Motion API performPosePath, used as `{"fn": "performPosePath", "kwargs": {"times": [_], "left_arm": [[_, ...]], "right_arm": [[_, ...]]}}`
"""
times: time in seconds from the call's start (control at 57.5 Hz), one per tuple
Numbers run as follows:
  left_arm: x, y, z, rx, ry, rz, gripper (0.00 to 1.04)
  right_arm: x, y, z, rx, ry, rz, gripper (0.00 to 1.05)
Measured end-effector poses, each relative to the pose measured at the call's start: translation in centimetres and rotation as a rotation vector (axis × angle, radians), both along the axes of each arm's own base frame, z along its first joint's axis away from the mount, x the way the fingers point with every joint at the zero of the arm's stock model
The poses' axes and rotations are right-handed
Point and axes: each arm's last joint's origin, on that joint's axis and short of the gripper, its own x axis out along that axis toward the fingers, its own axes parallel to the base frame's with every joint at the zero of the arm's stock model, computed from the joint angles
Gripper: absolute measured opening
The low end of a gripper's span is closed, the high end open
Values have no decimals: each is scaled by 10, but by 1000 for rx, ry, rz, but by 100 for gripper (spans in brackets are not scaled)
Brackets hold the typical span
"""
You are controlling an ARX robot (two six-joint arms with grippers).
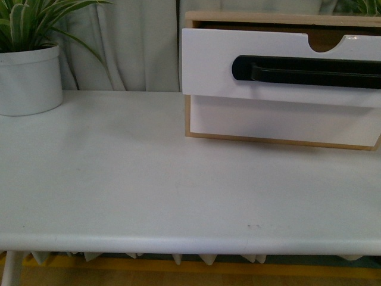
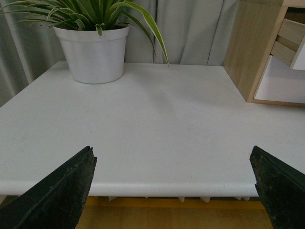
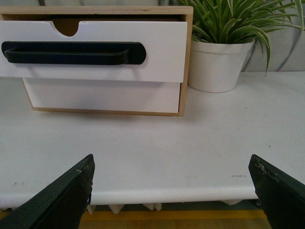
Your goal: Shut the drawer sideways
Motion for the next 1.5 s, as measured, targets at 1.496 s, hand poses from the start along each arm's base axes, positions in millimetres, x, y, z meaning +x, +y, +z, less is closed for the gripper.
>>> {"fn": "performPosePath", "kwargs": {"times": [1.496], "left_arm": [[2,0,-2,-27,25,60,98]], "right_arm": [[3,-2,-1,61,22,-43,95]]}}
